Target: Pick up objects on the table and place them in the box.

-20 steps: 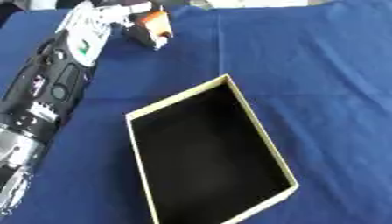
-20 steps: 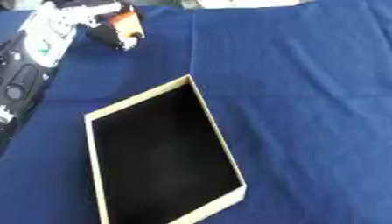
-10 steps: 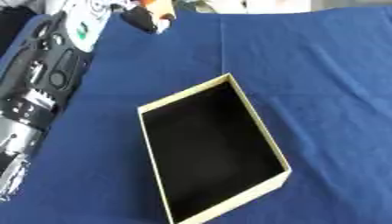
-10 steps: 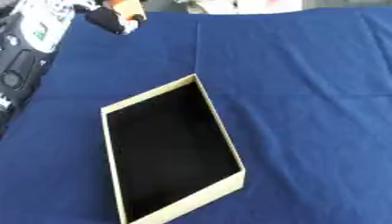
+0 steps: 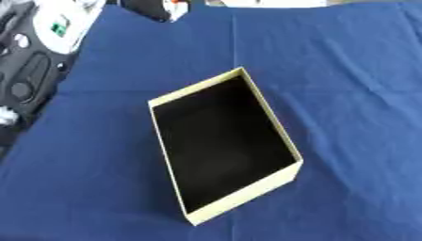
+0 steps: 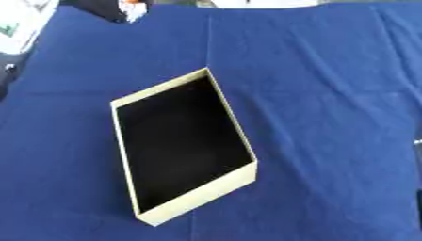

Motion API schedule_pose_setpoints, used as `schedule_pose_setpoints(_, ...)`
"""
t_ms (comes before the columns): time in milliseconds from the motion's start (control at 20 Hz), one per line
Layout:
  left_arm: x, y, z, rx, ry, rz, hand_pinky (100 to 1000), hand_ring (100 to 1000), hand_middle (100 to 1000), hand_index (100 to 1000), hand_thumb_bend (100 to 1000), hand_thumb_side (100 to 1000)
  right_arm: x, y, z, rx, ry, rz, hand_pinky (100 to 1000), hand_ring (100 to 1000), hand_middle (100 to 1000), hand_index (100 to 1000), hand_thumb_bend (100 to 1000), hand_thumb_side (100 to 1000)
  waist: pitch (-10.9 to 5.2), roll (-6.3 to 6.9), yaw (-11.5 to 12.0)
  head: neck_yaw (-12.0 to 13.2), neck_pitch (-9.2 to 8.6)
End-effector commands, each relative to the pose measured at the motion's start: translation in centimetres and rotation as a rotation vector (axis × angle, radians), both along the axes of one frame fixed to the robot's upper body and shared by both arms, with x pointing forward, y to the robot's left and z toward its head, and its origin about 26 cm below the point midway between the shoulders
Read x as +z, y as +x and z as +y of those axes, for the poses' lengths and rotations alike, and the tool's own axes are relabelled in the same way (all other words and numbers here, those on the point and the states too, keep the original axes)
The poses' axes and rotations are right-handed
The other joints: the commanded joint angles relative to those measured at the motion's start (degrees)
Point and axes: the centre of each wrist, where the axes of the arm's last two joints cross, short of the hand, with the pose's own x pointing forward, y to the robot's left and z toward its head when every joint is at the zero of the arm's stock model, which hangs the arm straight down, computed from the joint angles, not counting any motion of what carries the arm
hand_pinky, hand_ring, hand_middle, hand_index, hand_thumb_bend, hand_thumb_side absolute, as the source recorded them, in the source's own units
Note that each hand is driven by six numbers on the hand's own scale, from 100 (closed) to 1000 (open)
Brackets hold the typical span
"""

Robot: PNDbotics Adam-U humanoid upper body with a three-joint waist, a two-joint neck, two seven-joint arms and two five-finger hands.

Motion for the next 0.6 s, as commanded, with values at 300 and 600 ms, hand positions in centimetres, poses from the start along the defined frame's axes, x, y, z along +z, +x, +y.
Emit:
schedule_pose_setpoints(300,-0.5,-9.4,-3.5,-0.209,0.063,-0.083,486,706,731,788,100,369,0.4,-0.3,-0.5,-0.030,0.010,-0.026,769,753,515,721,100,787,-2.39,-0.38,0.75,-1.67,1.51)
schedule_pose_setpoints(600,-2.9,-10.2,-5.1,-0.300,0.131,-0.058,480,700,729,778,100,367,0.3,-0.3,-0.6,-0.041,0.017,-0.026,769,753,515,721,100,786,-2.54,-0.53,1.60,-2.02,1.77)
